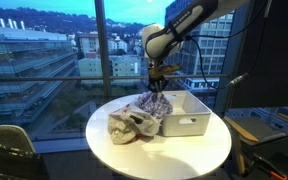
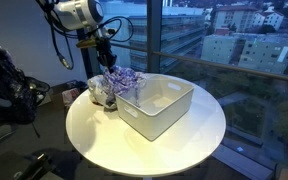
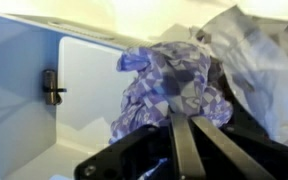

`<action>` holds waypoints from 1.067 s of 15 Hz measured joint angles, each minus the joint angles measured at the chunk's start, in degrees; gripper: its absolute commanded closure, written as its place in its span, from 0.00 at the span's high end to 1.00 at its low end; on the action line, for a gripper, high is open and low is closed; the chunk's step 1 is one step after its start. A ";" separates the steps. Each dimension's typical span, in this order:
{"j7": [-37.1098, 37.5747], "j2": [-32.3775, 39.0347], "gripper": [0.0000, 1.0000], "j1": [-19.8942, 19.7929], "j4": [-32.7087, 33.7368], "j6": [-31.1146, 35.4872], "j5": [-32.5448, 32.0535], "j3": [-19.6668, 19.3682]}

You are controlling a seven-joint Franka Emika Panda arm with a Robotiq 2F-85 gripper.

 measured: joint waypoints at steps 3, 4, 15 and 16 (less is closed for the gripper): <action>-6.34 0.14 0.01 0.16 0.20 -5.02 3.13 0.53; -7.15 0.62 0.01 0.18 0.41 -5.14 3.06 0.26; -11.34 17.63 0.01 0.14 14.58 7.76 4.12 -2.51; -12.33 18.99 0.01 0.38 16.30 8.16 4.82 -2.17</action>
